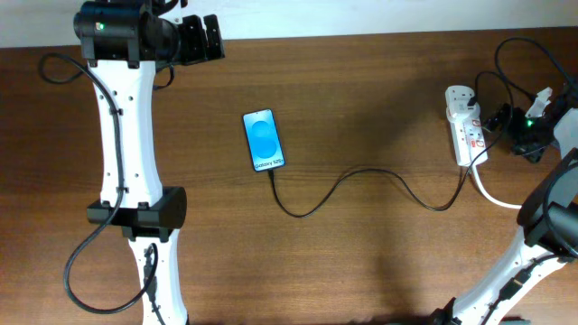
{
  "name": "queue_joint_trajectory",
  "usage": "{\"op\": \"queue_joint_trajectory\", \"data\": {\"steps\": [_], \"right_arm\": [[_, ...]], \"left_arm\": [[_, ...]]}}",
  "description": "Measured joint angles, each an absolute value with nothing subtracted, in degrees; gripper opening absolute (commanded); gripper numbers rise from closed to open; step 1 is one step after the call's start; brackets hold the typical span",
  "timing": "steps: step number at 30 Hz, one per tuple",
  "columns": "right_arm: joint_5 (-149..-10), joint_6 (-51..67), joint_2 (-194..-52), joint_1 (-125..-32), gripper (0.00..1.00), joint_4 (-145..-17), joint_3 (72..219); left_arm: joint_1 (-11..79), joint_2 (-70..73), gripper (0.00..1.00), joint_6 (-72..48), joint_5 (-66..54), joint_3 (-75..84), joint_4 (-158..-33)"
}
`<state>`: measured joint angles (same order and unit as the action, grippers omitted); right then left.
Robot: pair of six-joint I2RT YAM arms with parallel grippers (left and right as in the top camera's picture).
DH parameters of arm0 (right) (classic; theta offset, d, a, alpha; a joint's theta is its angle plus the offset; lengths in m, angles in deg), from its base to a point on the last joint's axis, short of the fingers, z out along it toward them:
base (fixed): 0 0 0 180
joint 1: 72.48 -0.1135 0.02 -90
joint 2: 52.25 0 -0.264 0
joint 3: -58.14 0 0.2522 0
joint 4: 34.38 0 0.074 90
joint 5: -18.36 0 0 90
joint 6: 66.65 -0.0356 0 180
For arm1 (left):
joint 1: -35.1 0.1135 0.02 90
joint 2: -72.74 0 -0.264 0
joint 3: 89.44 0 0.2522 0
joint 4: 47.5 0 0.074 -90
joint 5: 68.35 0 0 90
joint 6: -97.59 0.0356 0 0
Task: Plug charger to phone and switch on socket
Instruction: 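Press the orange switch on the power strip with the right gripper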
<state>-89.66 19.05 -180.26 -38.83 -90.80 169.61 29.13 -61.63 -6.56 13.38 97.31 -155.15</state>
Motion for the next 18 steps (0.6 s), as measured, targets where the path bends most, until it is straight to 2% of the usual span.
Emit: {"op": "queue_joint_trajectory", "data": {"steps": [18], "right_arm": [[-88.48, 19.1, -180.54, -40.73, 0.97, -89.97, 169.61]], "left_arm": [[29.13, -61.63, 0.99, -6.56, 13.38, 97.31, -155.15]]}}
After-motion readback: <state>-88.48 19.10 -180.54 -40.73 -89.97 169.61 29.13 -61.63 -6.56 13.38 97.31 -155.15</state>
